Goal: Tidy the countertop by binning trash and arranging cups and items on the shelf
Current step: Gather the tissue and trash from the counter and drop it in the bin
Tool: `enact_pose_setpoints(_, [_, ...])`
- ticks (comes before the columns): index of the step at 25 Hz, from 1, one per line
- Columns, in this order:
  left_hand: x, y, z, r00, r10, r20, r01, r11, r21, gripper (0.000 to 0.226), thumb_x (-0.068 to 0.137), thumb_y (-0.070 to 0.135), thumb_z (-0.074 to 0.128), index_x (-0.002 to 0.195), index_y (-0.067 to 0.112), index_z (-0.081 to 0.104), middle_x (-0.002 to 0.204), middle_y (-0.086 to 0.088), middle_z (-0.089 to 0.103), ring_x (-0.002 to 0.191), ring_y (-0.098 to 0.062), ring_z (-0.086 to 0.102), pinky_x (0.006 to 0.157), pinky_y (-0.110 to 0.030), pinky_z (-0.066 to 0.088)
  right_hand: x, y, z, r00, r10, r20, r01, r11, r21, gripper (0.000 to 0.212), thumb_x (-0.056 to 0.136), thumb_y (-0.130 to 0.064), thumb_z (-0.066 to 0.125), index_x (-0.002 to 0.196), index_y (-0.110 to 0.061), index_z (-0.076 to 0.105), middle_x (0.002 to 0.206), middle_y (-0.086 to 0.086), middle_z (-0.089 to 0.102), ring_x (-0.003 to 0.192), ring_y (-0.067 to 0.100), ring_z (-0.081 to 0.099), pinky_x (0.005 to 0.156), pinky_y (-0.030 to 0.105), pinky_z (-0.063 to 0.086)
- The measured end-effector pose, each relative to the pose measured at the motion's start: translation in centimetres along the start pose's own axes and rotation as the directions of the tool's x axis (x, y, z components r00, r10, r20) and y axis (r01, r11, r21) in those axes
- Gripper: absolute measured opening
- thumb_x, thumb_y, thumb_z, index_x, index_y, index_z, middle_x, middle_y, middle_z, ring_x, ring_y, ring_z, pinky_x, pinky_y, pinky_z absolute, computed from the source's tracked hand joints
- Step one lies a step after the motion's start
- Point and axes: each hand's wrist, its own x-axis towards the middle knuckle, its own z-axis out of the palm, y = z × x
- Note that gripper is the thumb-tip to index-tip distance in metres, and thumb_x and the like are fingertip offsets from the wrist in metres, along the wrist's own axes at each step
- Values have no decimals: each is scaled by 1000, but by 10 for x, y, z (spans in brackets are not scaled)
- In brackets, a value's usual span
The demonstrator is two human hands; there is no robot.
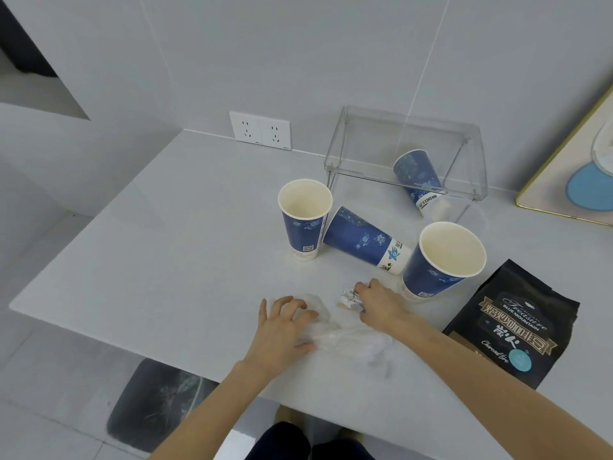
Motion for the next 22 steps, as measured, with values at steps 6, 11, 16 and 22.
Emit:
enact_pose_setpoints(6, [-1,-5,2,998,13,-67,-10,999,36,36,84,42,47,117,25,44,137,3,34,133,-15,16,113,-45,1,3,-4,3,1000,21,-23,-23,998,-54,37,85,-8,48,122,-8,42,124,18,52,114,36,52,88,38,45])
enact_pose_setpoints(11, [-10,-16,0,996,86,-28,-84,994,65,29,87,28,45,115,20,42,141,6,32,138,-13,9,114,-46,-5,6,2,3,998,33,-44,-27,992,126,30,80,-11,49,110,-6,44,117,21,54,107,38,53,81,37,46])
enact_pose_setpoints(16, [-15,-26,-7,994,69,-84,-64,996,56,24,86,26,46,108,18,46,117,1,52,123,-15,36,114,-45,9,6,13,3,973,52,-224,62,879,473,20,76,-10,52,83,-12,33,99,22,56,93,35,53,69,32,36])
enact_pose_setpoints(22, [-32,-36,-14,989,-25,-148,15,997,-71,37,85,22,42,122,22,37,108,-1,57,94,-25,46,77,-32,40,-2,11,6,964,196,-183,62,500,864,18,76,-6,55,92,-12,49,88,6,55,71,20,56,57,24,46])
